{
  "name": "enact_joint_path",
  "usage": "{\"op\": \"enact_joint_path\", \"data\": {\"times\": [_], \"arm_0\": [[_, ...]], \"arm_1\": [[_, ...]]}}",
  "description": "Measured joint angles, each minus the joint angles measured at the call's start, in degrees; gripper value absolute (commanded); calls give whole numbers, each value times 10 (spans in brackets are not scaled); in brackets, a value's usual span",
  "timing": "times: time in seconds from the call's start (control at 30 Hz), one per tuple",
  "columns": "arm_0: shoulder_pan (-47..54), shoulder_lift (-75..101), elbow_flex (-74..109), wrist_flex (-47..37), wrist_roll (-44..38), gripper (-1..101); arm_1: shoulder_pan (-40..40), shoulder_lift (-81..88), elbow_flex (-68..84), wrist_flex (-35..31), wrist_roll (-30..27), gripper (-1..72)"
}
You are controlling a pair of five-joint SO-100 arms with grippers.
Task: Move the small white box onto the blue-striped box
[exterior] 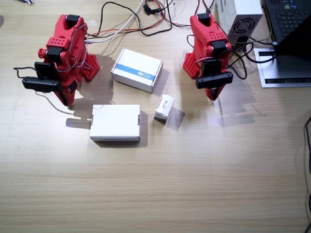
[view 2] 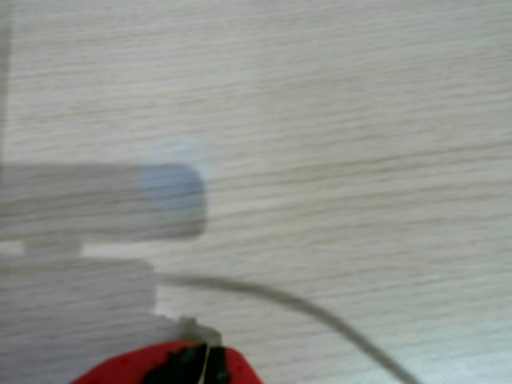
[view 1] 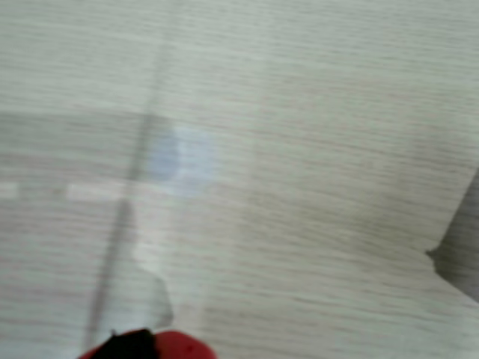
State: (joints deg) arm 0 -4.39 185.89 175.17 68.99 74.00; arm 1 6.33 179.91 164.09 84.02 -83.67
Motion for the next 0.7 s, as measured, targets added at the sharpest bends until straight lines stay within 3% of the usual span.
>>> {"op": "enact_joint_path", "data": {"times": [0.03, 0.1, 0.13, 0.2, 0.33, 0.47, 0.6, 0.7], "arm_0": [[0, 0, 0, 0, 0, -1], [-25, 0, 0, 0, -7, -1], [-28, 0, 0, 0, -10, -1], [-25, 0, 0, 0, -9, -1], [-29, 0, 0, 0, -10, -1], [-29, 0, 0, 0, -10, -1], [-29, 0, 0, 0, -10, -1], [-29, 0, 0, 0, -10, -1]], "arm_1": [[0, 0, 0, 0, 8, 2], [-49, 0, 0, 0, 112, 2], [-116, 0, 0, 0, 125, 2], [-167, 0, 0, 0, 140, 2], [-188, 0, 0, -5, 160, 2], [-116, -1, -43, -13, 159, 2], [-107, -1, -198, 32, 166, 44], [-149, -99, -399, 94, 240, 128]]}}
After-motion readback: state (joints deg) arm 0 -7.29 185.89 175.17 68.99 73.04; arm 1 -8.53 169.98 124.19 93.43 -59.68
